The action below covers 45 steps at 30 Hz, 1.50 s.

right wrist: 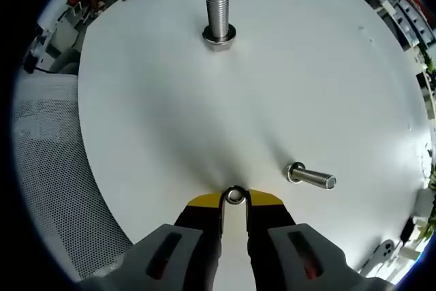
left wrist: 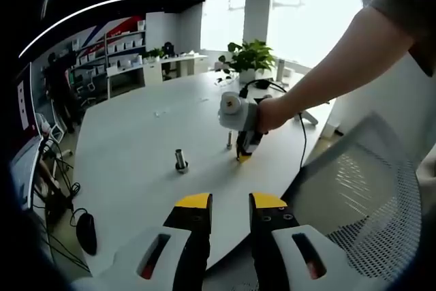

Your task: Place the washer onto the threaded stud by aligning its center hole with the stud, sliding it down to the base, and recovering from edge contact or off-axis alignment until the washer reaches the visible bottom stop.

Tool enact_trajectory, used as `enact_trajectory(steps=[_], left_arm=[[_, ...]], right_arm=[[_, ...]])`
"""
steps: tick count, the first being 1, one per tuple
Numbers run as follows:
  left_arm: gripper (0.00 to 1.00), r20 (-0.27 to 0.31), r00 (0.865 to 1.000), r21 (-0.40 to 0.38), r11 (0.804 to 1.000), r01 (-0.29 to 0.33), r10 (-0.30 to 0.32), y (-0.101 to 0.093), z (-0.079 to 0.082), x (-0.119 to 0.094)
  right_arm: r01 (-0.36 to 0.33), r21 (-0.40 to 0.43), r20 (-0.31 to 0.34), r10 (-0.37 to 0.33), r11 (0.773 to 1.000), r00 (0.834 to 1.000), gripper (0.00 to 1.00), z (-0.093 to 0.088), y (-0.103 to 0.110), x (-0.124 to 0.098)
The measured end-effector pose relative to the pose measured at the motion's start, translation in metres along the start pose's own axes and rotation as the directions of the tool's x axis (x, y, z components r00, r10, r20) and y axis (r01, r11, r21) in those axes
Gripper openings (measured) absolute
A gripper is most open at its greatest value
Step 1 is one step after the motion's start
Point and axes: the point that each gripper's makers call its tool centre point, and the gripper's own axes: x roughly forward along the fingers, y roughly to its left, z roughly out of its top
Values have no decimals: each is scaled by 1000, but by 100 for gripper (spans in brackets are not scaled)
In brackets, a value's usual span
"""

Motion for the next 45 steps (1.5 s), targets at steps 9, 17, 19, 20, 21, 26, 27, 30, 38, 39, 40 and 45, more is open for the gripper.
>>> enact_trajectory(steps=[9,17,19,20,21,26,27,30,38,39,40,45], left_arm=[[19,1,1000,1,1000,-4,4,0,0,-1],[19,2,1000,5,1000,-5,5,0,0,-1],[19,2,1000,3,1000,-5,5,0,0,-1],[19,3,1000,2,1000,-5,5,0,0,-1],[19,4,1000,2,1000,-5,5,0,0,-1],[19,6,1000,5,1000,-2,2,0,1,-1],[19,6,1000,5,1000,-2,2,0,1,-1],[19,7,1000,4,1000,1,-1,-1,1,-1],[19,5,1000,7,1000,2,-2,-1,1,0],[19,6,1000,9,1000,1,-1,-1,1,-1],[19,6,1000,10,1000,1,-1,-1,1,0],[19,4,1000,11,1000,3,-3,-1,1,0]], right_arm=[[6,72,63,-11,997,998,14,-1,-1,-2],[-1,121,92,-10,993,996,13,-4,-1,-6],[8,124,98,-20,992,995,13,-6,-4,-9],[12,123,101,-25,992,995,13,-6,-6,-11],[16,125,102,-29,992,994,13,-7,-8,-13],[28,183,133,-53,983,990,13,-7,-21,-24],[31,186,136,-57,982,989,13,-7,-24,-25],[36,204,147,-67,978,987,13,-6,-27,-30],[53,228,186,-97,972,978,13,2,-34,-39],[55,237,200,-104,970,974,13,5,-36,-40],[59,238,207,-110,969,972,13,7,-36,-41],[90,231,220,-142,969,965,13,12,-40,-46]])
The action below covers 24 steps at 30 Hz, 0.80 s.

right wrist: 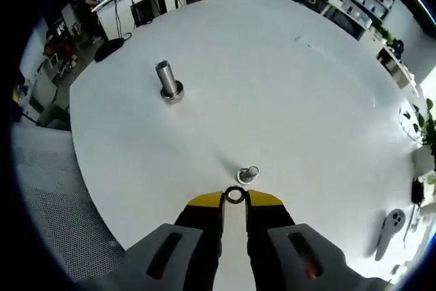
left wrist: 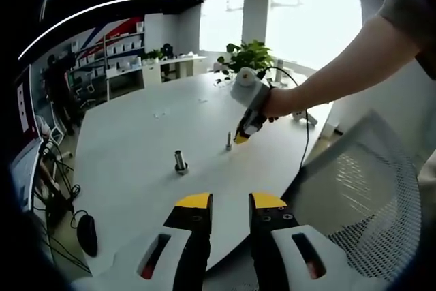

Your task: Place the washer onto the threaded stud by aligning its center hole with the stud, sliding it down to the base, and recovering from edge contact or off-axis alignment until the washer reaches the visible bottom stop.

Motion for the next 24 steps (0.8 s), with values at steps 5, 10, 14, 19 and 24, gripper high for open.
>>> enact_trajectory(steps=[5,10,14,19,24], left_arm=[[19,-2,1000,0,1000,0,0,0,0,0],[19,-2,1000,1,1000,4,-4,-1,0,0],[19,-3,1000,2,1000,8,-8,-2,0,0],[19,-2,1000,-1,1000,12,-12,-2,0,1],[19,-3,1000,-3,1000,14,-14,-2,-1,1]], right_arm=[[8,30,8,-8,1000,1000,13,1,-7,0],[6,20,15,-6,1000,1000,13,1,-3,-6],[8,33,35,-9,999,999,13,4,-6,-10],[30,15,80,-31,999,996,14,17,-2,-24],[47,-12,100,-46,999,994,14,27,-1,-29]])
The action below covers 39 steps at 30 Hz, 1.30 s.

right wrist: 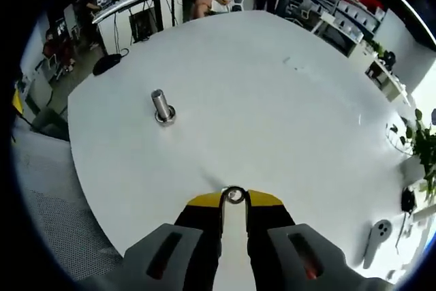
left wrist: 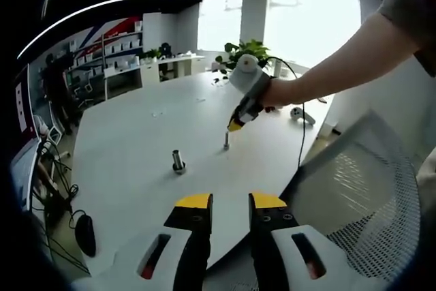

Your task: Place the washer onto the threaded stud by aligning its center hole with the stud, sliding it down to the base, and recovering from edge contact or off-axis alignment until the washer reaches the visible bottom stop.

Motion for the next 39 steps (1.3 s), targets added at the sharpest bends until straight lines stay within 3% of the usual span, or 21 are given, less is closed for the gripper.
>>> enact_trajectory(steps=[29,39], left_arm=[[18,-12,1000,-7,1000,-3,3,1,-3,0],[18,-22,1000,-11,1000,-14,14,3,-4,1]], right_arm=[[-38,-31,-98,35,999,995,14,-7,-2,25],[-53,-46,-125,47,998,991,14,-14,-1,44]])
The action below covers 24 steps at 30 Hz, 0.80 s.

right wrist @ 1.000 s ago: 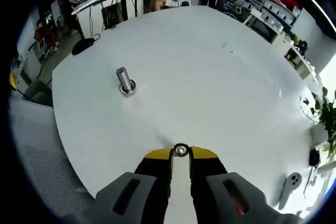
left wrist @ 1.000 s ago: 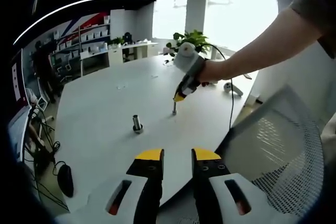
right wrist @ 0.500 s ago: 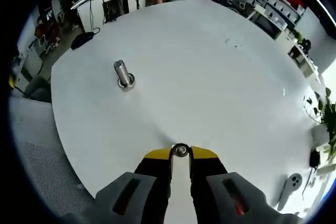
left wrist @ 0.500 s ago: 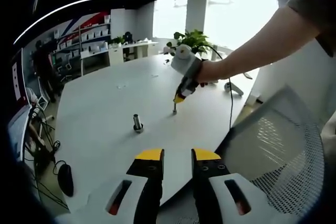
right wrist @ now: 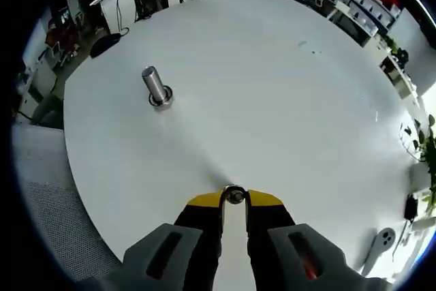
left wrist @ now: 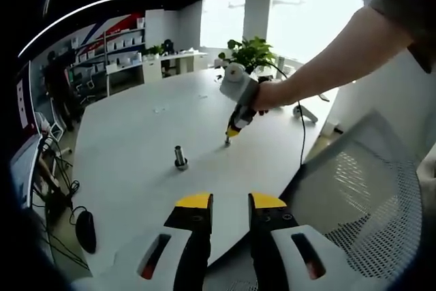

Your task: Place the washer onto the threaded stud by aligning its center hole with the stud, sliding it down to the base, and recovering from edge contact or off-axis alignment until the washer reaches the visible bottom stop.

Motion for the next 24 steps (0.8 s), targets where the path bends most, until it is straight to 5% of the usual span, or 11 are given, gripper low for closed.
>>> enact_trajectory(steps=[24], left_arm=[[18,-14,999,-10,1000,-29,29,6,-3,0]], right_arm=[[-21,6,-34,21,1000,999,15,-12,8,14]])
